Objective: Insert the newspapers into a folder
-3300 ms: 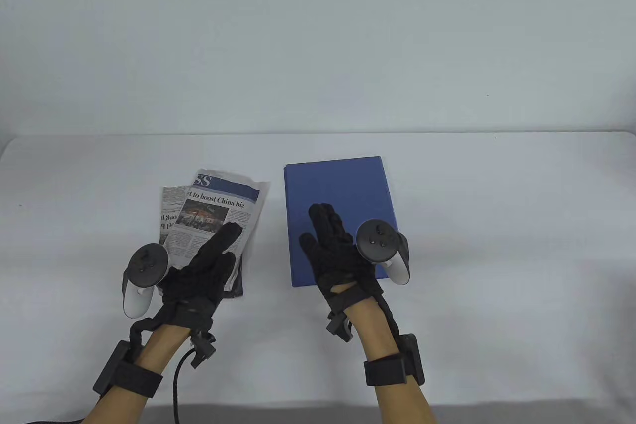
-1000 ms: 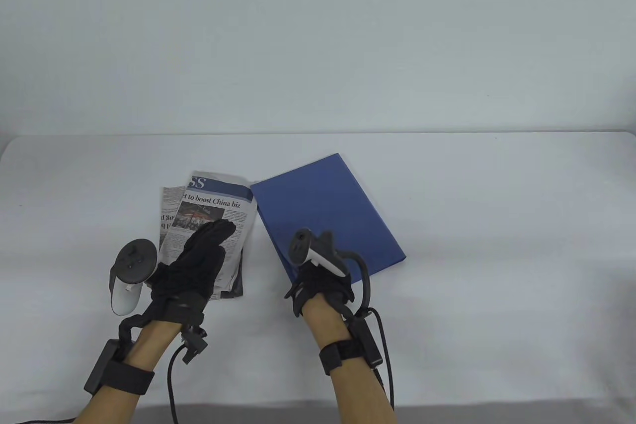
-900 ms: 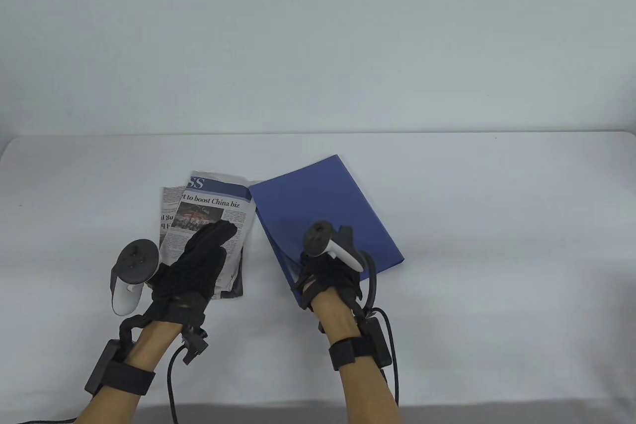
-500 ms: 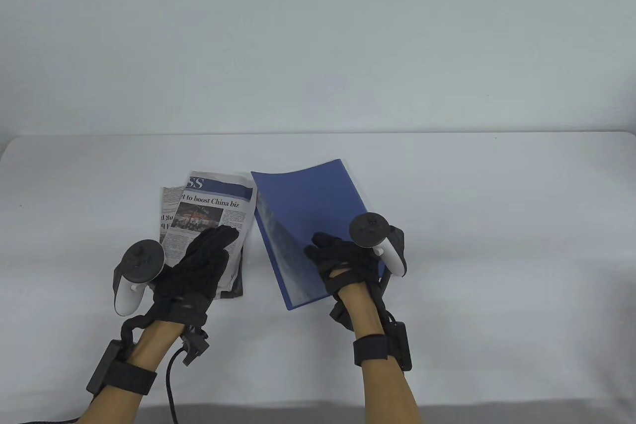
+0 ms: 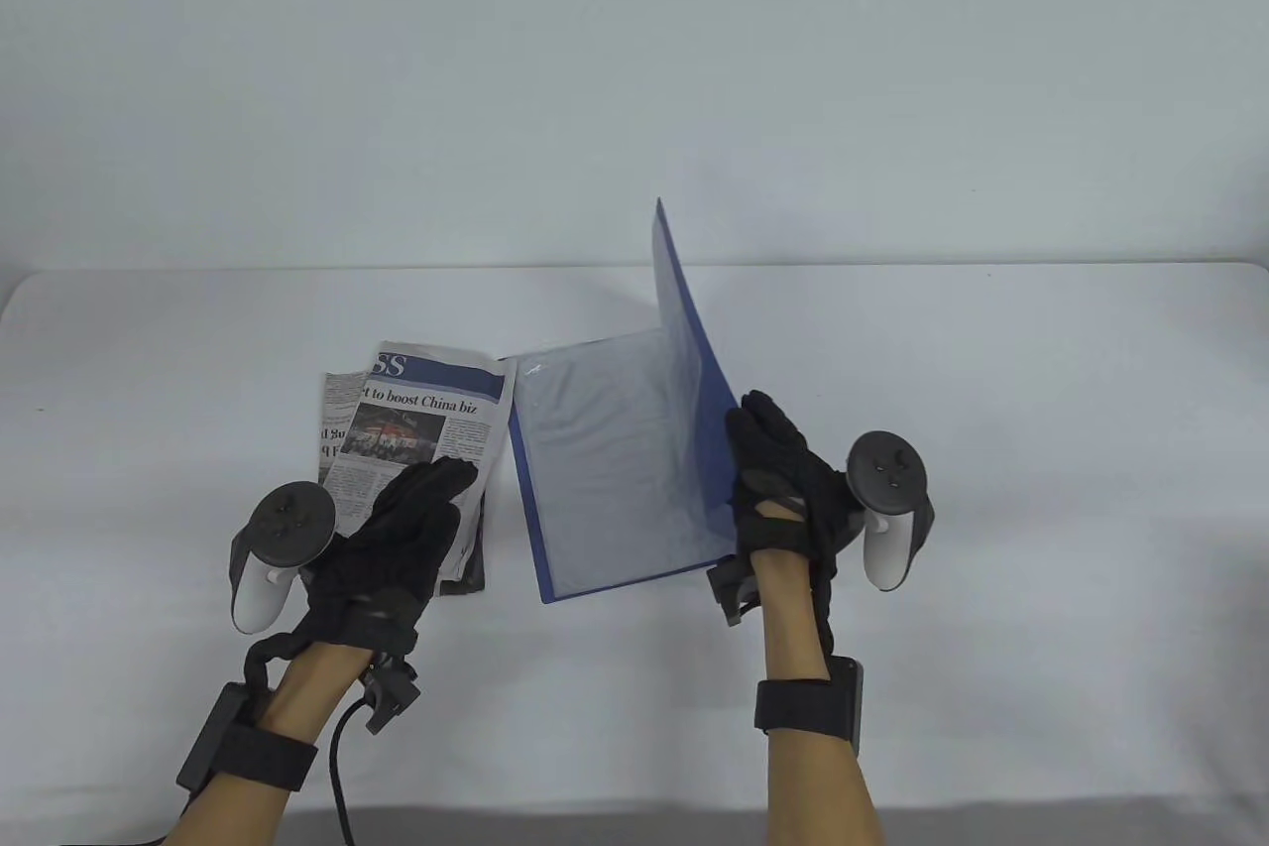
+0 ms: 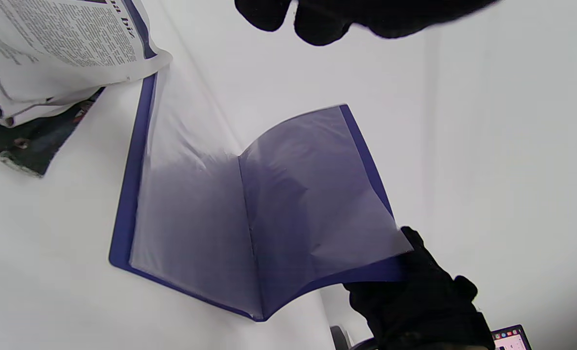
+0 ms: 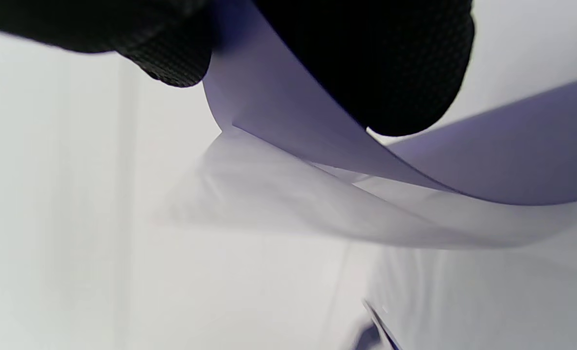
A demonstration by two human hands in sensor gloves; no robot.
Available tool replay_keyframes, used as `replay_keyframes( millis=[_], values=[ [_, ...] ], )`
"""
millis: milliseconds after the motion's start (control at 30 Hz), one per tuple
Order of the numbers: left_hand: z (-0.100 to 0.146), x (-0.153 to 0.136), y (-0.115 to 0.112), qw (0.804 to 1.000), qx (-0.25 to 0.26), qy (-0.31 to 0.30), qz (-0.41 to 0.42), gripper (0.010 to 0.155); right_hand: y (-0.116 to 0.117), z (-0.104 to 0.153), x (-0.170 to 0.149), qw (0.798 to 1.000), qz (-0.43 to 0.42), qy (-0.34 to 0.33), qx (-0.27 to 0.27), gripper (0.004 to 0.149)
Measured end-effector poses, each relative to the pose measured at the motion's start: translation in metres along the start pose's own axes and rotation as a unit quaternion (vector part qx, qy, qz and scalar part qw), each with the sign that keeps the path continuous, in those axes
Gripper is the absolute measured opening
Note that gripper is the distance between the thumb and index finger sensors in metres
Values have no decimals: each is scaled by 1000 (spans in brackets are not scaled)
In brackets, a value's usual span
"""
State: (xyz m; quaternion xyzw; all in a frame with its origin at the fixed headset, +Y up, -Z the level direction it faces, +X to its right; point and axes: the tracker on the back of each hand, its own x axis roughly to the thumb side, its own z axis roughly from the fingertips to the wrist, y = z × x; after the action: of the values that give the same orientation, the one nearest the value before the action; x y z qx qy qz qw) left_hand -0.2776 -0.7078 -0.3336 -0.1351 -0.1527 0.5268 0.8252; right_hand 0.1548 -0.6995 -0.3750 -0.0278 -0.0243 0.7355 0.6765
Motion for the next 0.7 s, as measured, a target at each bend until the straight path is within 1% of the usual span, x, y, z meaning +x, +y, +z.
replay_keyframes(
  millis=[67, 133, 167, 233, 267, 300, 367, 433, 500, 533, 567, 600, 700],
  values=[
    [0, 0, 0, 1000, 0, 1, -1, 67, -18, 5, -4, 998, -56, -3, -41, 65],
    [0, 0, -1, 1000, -1, 2, -3, 67, -33, 10, -6, 994, -77, -10, -81, 69],
    [0, 0, -1, 1000, -2, 2, -3, 67, -39, 12, -7, 991, -86, -15, -100, 74],
    [-1, -1, -1, 1000, -2, 3, -3, 67, -48, 17, -12, 984, -123, -25, -129, 77],
    [-1, -1, -1, 1000, -3, 4, -4, 67, -51, 19, -14, 980, -137, -24, -144, 77],
    [-2, -2, -1, 1000, -5, 8, -4, 67, -57, 23, -18, 973, -150, -19, -173, 79],
    [-2, -5, -2, 1000, -5, 14, -3, 67, -62, 28, -21, 965, -144, -19, -216, 86],
    [-2, -8, -2, 1000, -8, 24, -2, 68, -72, 38, -20, 950, -106, -32, -291, 91],
    [-2, -9, -1, 1000, -6, 26, 1, 68, -79, 47, -11, 940, -41, -49, -335, 90],
    [-2, -8, 0, 1000, -4, 25, 4, 68, -80, 49, -5, 936, -8, -62, -345, 89],
    [-2, -7, 1, 1000, -2, 21, 7, 68, -79, 51, 8, 935, 43, -75, -343, 88],
    [-1, -6, 1, 1000, -1, 18, 9, 68, -76, 51, 14, 936, 66, -81, -337, 87],
    [-1, -3, 2, 1000, 1, 9, 10, 68, -53, 43, 39, 934, 171, -107, -295, 86]
  ],
)
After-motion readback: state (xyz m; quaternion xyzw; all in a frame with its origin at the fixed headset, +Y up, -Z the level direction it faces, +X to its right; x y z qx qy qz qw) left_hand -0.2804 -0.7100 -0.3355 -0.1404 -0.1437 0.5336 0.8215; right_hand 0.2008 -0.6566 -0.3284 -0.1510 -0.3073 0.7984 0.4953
